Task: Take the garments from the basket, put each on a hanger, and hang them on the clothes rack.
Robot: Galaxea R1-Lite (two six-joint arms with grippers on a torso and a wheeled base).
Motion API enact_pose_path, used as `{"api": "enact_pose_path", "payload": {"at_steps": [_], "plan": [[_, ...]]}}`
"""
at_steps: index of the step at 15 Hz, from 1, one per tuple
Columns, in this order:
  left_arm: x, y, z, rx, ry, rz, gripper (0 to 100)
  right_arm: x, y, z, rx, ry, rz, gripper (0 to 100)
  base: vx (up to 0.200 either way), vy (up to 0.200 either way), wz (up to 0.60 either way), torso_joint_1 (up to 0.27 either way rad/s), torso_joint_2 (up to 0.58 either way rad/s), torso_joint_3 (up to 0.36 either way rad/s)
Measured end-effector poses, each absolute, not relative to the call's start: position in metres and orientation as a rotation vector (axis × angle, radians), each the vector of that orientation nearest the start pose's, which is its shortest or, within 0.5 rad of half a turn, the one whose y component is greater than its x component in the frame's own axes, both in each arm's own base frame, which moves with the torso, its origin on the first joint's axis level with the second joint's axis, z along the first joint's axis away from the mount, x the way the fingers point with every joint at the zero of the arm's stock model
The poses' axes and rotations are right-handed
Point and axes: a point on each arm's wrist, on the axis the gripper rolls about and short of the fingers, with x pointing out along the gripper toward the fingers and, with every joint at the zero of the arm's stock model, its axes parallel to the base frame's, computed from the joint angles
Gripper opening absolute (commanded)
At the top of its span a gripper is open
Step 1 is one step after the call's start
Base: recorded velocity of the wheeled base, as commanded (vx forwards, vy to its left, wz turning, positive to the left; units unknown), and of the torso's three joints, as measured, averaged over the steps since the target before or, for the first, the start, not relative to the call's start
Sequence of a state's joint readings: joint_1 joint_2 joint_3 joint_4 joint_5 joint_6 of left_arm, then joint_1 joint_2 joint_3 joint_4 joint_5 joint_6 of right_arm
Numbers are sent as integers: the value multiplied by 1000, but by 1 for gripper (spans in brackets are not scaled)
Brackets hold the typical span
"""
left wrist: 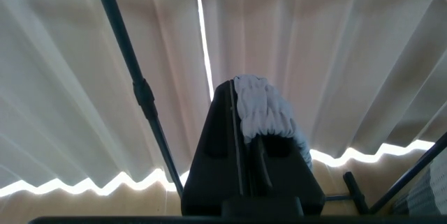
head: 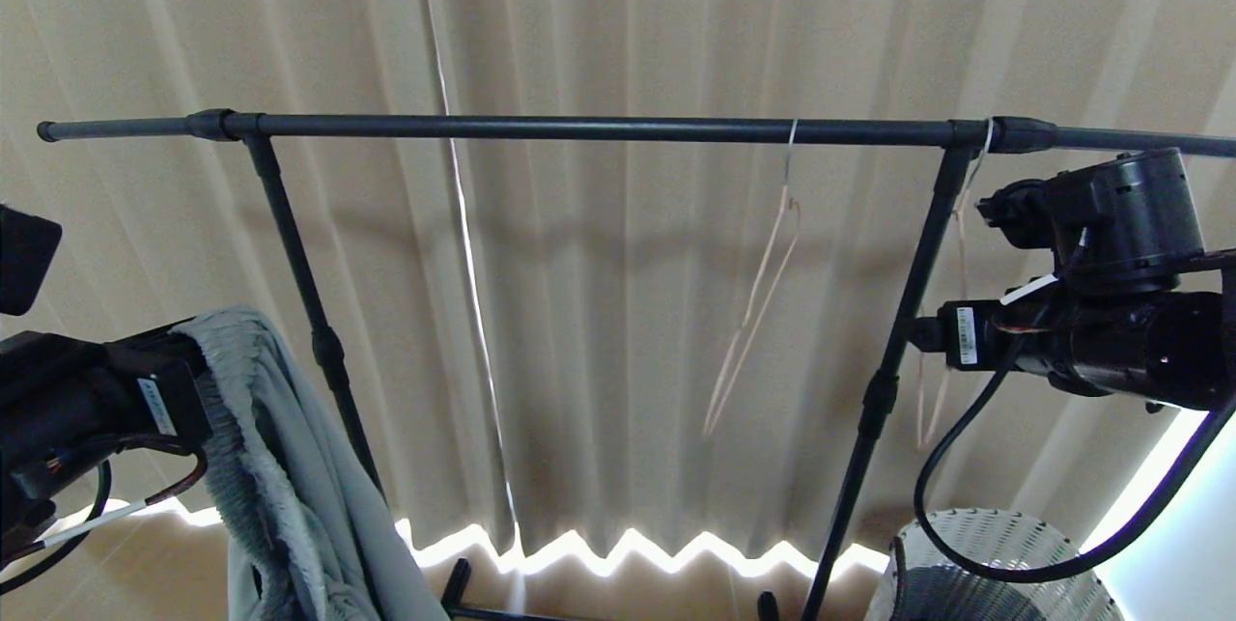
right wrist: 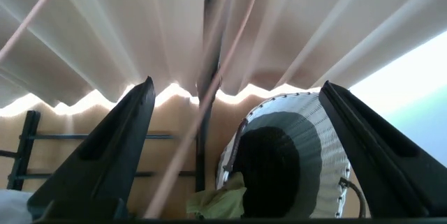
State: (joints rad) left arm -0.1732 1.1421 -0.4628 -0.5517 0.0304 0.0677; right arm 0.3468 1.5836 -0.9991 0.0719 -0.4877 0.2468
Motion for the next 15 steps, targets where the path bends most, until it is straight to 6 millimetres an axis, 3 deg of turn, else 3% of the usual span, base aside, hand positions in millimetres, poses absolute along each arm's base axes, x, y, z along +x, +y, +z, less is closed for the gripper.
{"api": "enact_pose_path", "payload": {"at_steps": [14, 15], "plan": [[157, -27, 210, 80, 117, -147, 0, 253, 77, 205, -32, 574, -240, 100, 0, 0, 0, 0, 0, 0], [156, -27, 210, 80, 116, -147, 0, 253, 76, 205, -31, 574, -240, 0, 0, 0, 0, 0, 0, 0]]}}
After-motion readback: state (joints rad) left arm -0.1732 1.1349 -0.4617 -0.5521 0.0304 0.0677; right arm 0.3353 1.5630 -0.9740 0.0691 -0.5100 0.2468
